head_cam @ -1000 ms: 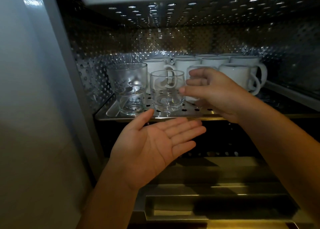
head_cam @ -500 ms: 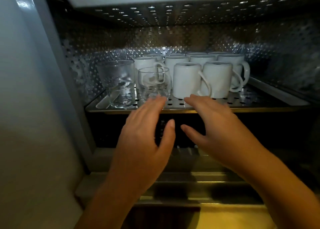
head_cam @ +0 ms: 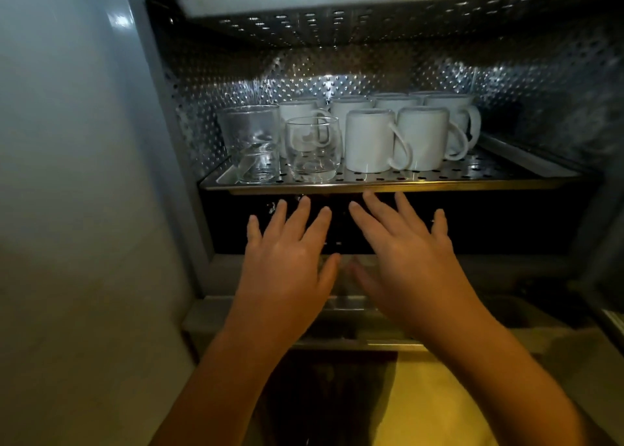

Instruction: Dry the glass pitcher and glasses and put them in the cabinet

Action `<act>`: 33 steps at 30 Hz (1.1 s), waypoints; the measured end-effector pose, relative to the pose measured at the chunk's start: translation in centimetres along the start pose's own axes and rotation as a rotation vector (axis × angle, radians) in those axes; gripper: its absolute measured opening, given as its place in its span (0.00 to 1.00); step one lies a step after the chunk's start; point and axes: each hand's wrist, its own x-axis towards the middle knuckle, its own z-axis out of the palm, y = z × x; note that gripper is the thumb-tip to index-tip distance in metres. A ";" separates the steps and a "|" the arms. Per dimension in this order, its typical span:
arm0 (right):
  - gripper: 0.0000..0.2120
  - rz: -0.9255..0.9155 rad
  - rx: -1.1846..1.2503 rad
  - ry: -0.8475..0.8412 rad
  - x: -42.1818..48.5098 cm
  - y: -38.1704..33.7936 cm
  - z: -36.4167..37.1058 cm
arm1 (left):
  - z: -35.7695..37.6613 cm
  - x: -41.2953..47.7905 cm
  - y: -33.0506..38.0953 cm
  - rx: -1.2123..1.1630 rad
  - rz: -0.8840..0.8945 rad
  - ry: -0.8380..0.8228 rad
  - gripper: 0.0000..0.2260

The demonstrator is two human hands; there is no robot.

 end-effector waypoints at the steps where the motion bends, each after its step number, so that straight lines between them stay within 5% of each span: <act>1: 0.32 0.007 -0.002 0.002 -0.5 -0.2 0.0 | -0.4 -0.4 0.0 -0.014 -0.005 -0.002 0.25; 11: 0.30 0.103 0.089 0.118 -9.4 -3.3 0.4 | -1.2 -8.2 1.9 -0.142 0.069 -0.168 0.22; 16: 0.29 0.209 0.024 0.027 -15.1 -4.2 -1.0 | -2.2 -12.4 4.5 -0.271 0.120 -0.260 0.25; 33: 0.24 0.307 -0.049 0.112 -29.8 -3.5 -3.9 | -7.7 -21.5 13.9 -0.265 0.253 -0.423 0.26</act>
